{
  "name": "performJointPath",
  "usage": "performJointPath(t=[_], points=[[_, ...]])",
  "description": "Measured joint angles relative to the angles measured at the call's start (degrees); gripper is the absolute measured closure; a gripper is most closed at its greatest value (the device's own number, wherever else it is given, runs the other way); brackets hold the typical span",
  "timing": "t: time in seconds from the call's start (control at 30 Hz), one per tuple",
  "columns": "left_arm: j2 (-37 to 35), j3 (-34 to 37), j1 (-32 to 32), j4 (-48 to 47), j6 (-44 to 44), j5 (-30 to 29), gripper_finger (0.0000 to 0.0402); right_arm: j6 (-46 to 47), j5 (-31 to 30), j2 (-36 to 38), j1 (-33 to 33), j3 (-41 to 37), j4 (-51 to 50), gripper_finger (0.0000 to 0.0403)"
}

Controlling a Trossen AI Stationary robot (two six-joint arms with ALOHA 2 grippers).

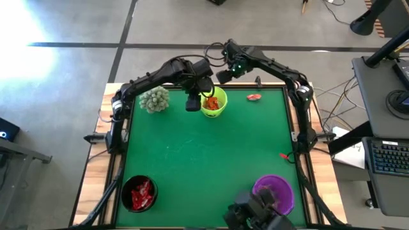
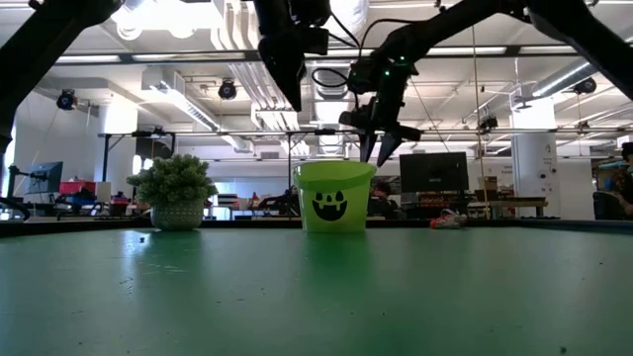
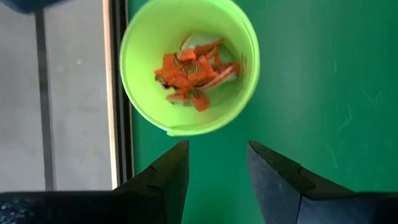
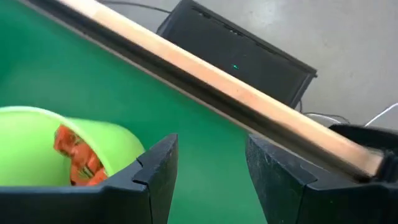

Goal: Organize candy in baskets
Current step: Put the orange chocolate bar into the green bucket

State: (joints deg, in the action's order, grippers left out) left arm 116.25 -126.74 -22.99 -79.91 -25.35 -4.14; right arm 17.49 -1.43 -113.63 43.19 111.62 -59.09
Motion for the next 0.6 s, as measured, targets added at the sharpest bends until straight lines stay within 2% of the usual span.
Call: performJointPath(t=[0.07, 0.3, 0.47, 0.6], points=[[0.0, 0.0, -0.2, -0.7, -0.1, 0.0, 0.0257, -1.2, -0.1, -2.1, 0.1, 4.0, -2.7, 0.0222], [0.0, 0.0, -0.5, -1.1, -2.8, 0.0, 0.0257, 4.6, -0.1, -9.8, -1.3, 13.4, -6.6, 0.0222], [0.0, 0.0, -1.0, -2.7, -4.7, 0.0, 0.0257, -2.9, -0.2, -13.3, -1.8, 18.6, -14.7, 0.0222], [0.0, 0.0, -1.4, -2.8, -5.7, 0.0, 0.0257, -8.9, -1.7, -12.5, -1.2, 22.6, -19.2, 0.0222]])
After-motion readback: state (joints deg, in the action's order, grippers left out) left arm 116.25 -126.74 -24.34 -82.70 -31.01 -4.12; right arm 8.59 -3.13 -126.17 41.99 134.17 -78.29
